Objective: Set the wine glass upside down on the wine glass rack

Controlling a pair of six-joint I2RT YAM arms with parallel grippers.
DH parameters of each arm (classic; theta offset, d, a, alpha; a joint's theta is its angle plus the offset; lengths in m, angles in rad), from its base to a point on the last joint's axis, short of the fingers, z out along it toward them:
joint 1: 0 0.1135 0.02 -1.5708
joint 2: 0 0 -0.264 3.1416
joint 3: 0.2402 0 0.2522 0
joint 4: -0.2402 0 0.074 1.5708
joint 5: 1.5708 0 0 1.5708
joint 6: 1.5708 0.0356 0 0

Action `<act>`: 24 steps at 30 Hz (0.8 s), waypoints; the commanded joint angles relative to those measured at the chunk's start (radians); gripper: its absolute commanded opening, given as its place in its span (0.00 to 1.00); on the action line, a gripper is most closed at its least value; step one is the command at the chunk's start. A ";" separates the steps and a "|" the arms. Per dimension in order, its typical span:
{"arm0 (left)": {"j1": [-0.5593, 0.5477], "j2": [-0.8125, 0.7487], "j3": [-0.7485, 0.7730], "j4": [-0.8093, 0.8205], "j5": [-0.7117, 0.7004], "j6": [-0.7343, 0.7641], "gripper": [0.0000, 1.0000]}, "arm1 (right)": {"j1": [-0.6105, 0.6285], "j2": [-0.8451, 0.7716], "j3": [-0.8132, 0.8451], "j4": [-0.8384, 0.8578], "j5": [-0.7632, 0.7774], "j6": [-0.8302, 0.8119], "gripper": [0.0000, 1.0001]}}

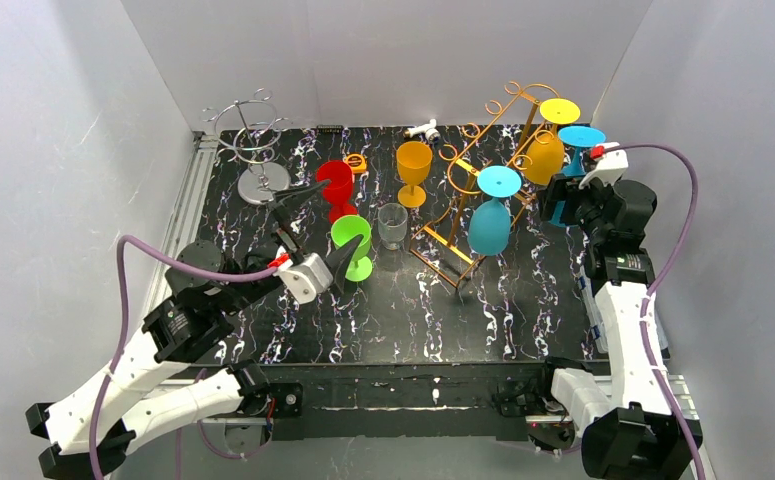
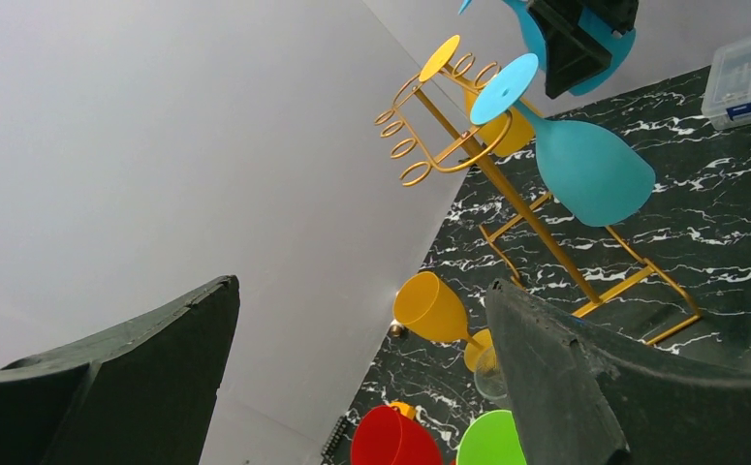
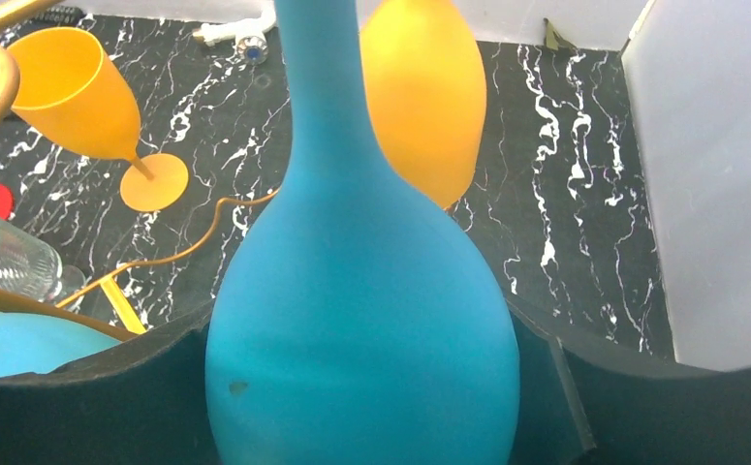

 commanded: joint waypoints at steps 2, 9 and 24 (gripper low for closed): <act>-0.002 0.027 0.010 0.062 0.016 -0.034 0.98 | -0.005 0.004 -0.040 0.100 -0.057 -0.113 0.44; -0.002 0.028 0.016 0.067 0.020 -0.036 0.98 | -0.005 0.027 -0.093 0.204 -0.087 -0.121 0.45; -0.002 0.032 0.020 0.059 0.001 -0.030 0.98 | -0.004 0.144 -0.061 0.351 -0.178 -0.044 0.45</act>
